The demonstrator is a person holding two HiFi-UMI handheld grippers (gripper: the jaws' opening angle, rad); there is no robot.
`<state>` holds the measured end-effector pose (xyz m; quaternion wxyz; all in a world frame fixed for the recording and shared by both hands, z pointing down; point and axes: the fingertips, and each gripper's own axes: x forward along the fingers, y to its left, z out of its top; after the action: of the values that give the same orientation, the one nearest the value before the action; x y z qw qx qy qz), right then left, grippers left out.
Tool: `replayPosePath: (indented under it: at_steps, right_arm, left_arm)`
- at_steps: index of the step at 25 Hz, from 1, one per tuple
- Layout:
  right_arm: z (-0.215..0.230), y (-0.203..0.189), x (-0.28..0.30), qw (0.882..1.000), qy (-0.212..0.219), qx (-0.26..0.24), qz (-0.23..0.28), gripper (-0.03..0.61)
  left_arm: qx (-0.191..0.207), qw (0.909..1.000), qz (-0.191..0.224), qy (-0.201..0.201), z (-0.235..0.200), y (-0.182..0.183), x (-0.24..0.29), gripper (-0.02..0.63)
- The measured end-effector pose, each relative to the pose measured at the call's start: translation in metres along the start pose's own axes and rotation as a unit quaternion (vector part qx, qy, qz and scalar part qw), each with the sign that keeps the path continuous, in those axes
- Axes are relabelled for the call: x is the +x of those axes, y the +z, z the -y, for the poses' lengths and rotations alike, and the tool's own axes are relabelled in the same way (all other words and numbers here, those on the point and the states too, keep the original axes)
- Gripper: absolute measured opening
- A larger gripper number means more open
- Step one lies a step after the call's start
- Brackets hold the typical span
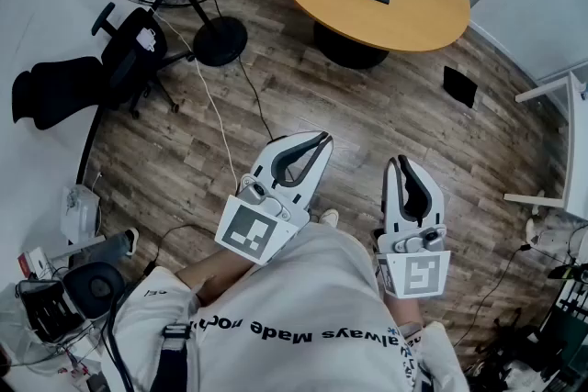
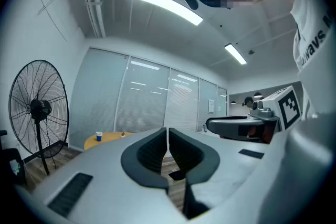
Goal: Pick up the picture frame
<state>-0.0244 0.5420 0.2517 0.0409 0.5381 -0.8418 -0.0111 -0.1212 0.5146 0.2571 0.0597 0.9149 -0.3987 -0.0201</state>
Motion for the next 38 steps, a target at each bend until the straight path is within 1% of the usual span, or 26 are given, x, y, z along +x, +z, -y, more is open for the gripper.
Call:
replayPosePath:
  at_steps: [4,7,12,18,22,26,38]
  right_arm:
    - [-0.017,-0.005,0.016,1.0,0.002,-0.008,-0.011,0.06]
    - [-0.028,0.0,0.027,1.0,0.004,0.004,0.003,0.06]
    - [-0.016,-0.002,0.008,1.0,-0.005,0.025,0.009,0.06]
    - [-0.003,-0.013,0.019,1.0,-0.017,0.023,0.0,0.06]
    - [0.011,-0.019,0.033,0.999,-0.012,0.03,0.003,0.06]
    - [0.036,-0.02,0.053,0.999,-0.008,0.03,0.009,0.06]
    - [0.141,-0.016,0.116,1.0,-0.001,0.016,0.013,0.043]
  left_arm:
    - [0.003,1.0,-0.003,-0.003,-0.022,-0.002,-0.009,0.035]
    - [0.0,1.0,-0.004,-0.004,-0.035,-0.003,-0.015,0.035]
    - [0.003,0.9999,-0.016,-0.005,-0.014,-0.007,-0.015,0.035]
    - [-0.001,0.9997,-0.025,-0.004,-0.027,-0.016,-0.003,0.035]
    - [0.0,0.9997,-0.024,-0.007,-0.032,-0.017,0.019,0.035]
    - [0.003,0.9999,-0.016,-0.004,-0.039,-0.013,0.05,0.031]
    - [0.009,0.9998,-0.016,-0.002,-0.06,-0.002,0.172,0.026]
